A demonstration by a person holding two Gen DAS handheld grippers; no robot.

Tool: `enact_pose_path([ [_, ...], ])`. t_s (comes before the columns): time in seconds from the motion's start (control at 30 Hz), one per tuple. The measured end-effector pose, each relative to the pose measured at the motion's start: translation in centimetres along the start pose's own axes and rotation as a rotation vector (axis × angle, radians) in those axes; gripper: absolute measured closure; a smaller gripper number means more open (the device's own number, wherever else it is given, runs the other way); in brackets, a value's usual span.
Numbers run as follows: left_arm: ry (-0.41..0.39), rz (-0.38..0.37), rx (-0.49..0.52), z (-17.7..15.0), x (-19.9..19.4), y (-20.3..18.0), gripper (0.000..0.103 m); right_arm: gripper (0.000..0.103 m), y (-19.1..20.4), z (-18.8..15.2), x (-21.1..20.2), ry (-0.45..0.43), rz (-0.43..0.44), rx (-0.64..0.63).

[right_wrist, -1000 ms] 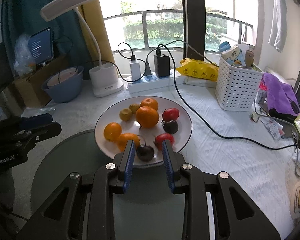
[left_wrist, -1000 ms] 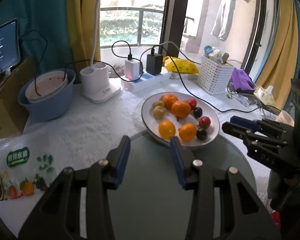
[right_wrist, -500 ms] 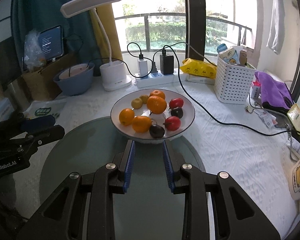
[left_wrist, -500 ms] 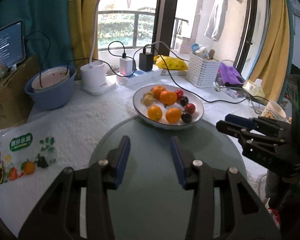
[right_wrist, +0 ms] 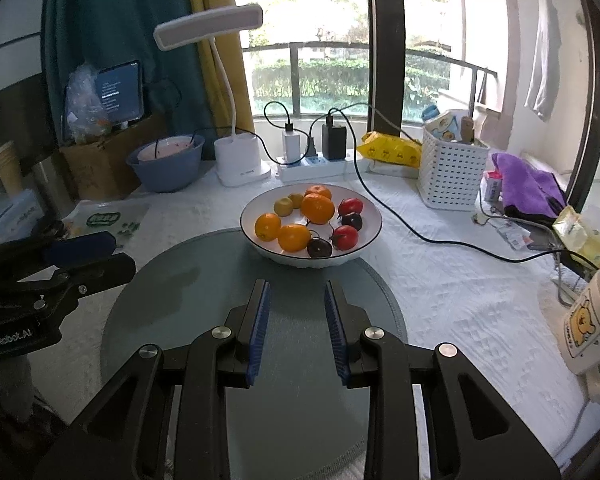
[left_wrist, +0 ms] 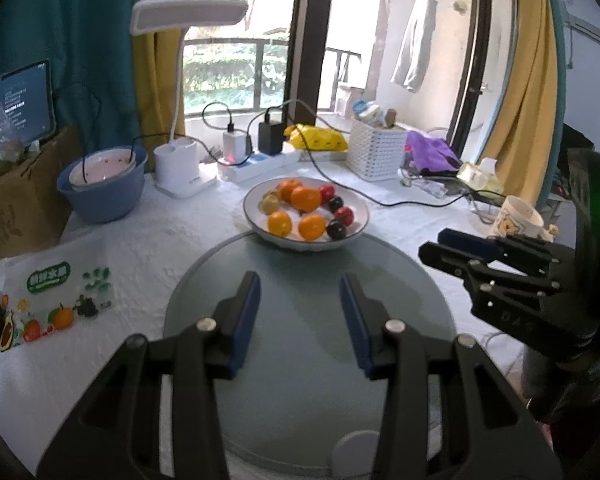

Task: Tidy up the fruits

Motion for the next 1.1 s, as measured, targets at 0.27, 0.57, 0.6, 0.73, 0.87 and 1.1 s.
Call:
enact_pose_path([
  [0.27, -0.071, -0.006, 0.002, 1.0, -3.1, -1.4, 0.06, 0.073, 0.1, 0.7, -3.7, -0.07, -0.012, -0.006],
  [0.57, -0.163, 0.018, 0.031, 2.4, -7.0, -2.7, 0.05, 0.073, 0.5, 1.8, -8.0, -0.149, -0.029, -0.029],
  [0.6, -0.173, 0.018, 0.028, 2.5, -7.4, -2.7, 0.037, 0.073, 0.5, 1.9, -8.4, -0.158, -0.034, -0.031],
  [0.73, -0.228, 0.028, 0.022, 3.2, -9.3, -2.9, 0.027, 0.072, 0.6, 2.5, -10.3, -0.197, -0.051, -0.041],
  [0.87, -0.267, 0.039, 0.021, 3.8, -10.8, -3.0, 0.024, 0.072, 0.9, 3.1, -12.0, -0.231, -0.055, -0.051],
  [1.1, -0.301, 0.027, 0.069, 4.4, -12.7, -3.9, 0.014, 0.055, 1.1, 3.7, -14.1, -0.272, -0.052, -0.051],
])
Point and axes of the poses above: each gripper's, at about its wrist camera, not at the fingertips, and x roughly the way its jaws point, y to its left, z to its top, the point moved 8 cm from there along x, roughly the way its jaws point, and after that the axes turned 1 degree about -z, right-handed, at the moved point
